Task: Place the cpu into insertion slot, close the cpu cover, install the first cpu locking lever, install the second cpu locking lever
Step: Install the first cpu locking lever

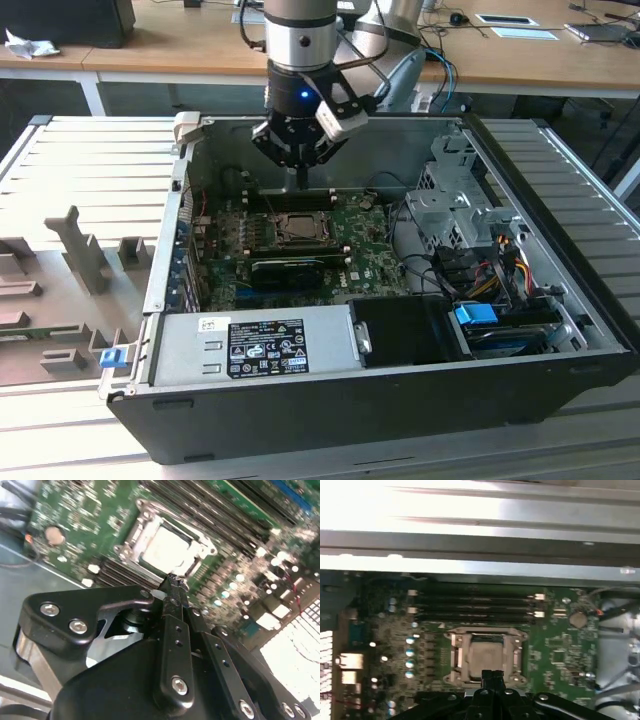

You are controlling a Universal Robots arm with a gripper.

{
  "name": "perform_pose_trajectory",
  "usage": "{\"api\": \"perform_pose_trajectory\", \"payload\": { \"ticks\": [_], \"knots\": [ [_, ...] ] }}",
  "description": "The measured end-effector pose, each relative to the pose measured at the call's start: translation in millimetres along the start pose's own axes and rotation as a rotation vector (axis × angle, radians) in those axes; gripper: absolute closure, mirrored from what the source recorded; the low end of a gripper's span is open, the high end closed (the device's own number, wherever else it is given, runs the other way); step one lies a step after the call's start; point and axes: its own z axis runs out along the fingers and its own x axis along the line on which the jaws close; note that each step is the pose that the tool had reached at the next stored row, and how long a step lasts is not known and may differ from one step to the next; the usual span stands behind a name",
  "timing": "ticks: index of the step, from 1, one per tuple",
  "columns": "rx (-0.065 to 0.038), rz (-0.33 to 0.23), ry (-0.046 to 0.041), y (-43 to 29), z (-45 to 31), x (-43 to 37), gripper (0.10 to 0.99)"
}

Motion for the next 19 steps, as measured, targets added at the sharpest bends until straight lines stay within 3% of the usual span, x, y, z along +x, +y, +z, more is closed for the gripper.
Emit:
{"api": "perform_pose_trajectory", "payload": {
  "ticks": [6,8,12,16,19],
  "knots": [
    [-0.001,-0.001,0.0001,1.2,9.0,35.4,0.98],
    [-0.001,-0.001,0.0,1.4,9.6,39.9,0.98],
    [-0.017,0.0,0.0072,1.7,10.3,47.6,0.98],
    [-0.017,0.0,0.0076,2.2,11.7,60.5,0.98],
    [-0.017,0.0,0.0078,2.5,15.5,64.1,0.98]
  ]
}}
